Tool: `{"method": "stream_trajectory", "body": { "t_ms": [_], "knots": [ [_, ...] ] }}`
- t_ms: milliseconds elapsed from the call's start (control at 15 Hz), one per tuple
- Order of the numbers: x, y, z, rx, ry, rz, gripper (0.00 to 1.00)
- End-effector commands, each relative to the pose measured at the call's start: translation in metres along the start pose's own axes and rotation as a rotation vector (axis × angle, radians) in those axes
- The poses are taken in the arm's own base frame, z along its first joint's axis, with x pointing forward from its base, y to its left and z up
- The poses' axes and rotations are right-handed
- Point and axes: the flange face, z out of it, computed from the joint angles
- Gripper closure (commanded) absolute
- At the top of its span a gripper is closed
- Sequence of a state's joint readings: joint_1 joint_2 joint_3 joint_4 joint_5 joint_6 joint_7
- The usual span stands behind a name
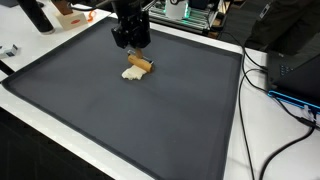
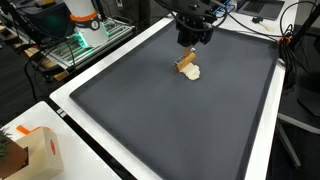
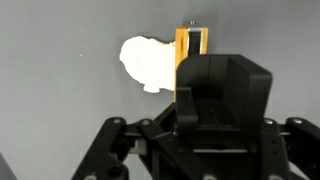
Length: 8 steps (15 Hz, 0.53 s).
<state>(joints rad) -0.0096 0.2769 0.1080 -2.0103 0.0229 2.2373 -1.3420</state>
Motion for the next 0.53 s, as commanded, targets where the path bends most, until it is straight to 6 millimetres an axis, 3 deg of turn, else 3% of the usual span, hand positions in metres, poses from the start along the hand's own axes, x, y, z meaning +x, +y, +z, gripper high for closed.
{"method": "stream_trajectory", "body": {
  "t_ms": [0,467],
  "knots": [
    [-0.002,0.001,0.012,0.041,-0.006,0.001,0.81],
    [-0.005,0.017,-0.001,-0.17,-0.011,0.095,0.81]
  ]
}}
